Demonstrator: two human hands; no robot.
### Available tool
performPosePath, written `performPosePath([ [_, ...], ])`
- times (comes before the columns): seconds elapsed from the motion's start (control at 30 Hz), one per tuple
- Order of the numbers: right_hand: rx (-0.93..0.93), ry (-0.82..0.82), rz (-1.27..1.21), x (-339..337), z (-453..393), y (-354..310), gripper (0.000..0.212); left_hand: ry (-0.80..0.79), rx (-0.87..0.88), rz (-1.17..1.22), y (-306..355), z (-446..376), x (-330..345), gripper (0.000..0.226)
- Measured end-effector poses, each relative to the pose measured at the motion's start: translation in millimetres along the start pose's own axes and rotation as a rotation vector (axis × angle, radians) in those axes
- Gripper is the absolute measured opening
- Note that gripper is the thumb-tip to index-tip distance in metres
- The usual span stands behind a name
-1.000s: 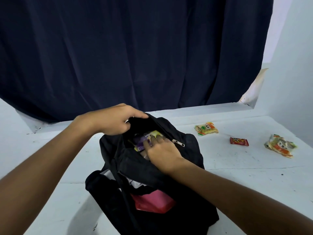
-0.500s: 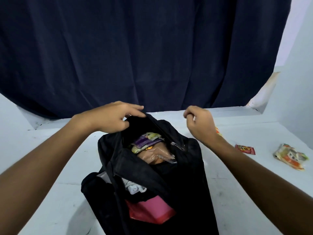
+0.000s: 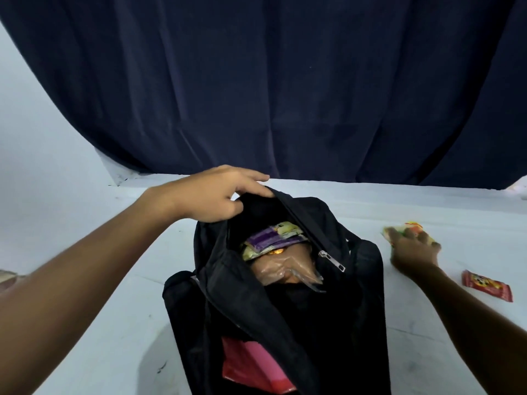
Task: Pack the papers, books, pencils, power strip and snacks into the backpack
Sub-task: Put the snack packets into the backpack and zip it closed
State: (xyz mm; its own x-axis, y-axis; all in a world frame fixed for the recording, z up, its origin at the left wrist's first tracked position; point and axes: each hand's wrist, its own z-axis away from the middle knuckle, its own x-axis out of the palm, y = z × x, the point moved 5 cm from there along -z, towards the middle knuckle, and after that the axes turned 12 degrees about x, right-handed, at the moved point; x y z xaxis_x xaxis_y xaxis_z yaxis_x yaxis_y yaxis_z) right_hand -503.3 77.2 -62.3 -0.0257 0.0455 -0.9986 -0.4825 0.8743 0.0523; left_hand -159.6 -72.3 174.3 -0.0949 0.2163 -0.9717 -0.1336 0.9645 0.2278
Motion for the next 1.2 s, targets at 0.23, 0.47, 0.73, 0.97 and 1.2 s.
performPosePath([
  [0.23, -0.011, 0.124, -0.236, -25, -1, -7, 0.035, 0.016, 0.000, 0.020, -6, -1, 6, 0.063],
  [0.47, -0.085, 0.040, -1.372, -130, 48, -42, 0.017, 0.001, 0.023, 0.065, -8, -5, 8, 0.062],
  [0.73, -0.704, -0.732, -1.749, -237, 163, -87, 0.037, -0.031, 0.112, 0.098, -3, -7, 9, 0.062],
  [0.97, -0.789, 0.095, -0.334, -228, 235, -124, 0.031, -0.041, 0.135, 0.030, 1, -5, 4, 0.066],
  [1.2, -0.716, 0.719, -0.228, -188, 254, -175, 0.023, -0.046, 0.159, -0.006, 7, 1, 1, 0.066],
])
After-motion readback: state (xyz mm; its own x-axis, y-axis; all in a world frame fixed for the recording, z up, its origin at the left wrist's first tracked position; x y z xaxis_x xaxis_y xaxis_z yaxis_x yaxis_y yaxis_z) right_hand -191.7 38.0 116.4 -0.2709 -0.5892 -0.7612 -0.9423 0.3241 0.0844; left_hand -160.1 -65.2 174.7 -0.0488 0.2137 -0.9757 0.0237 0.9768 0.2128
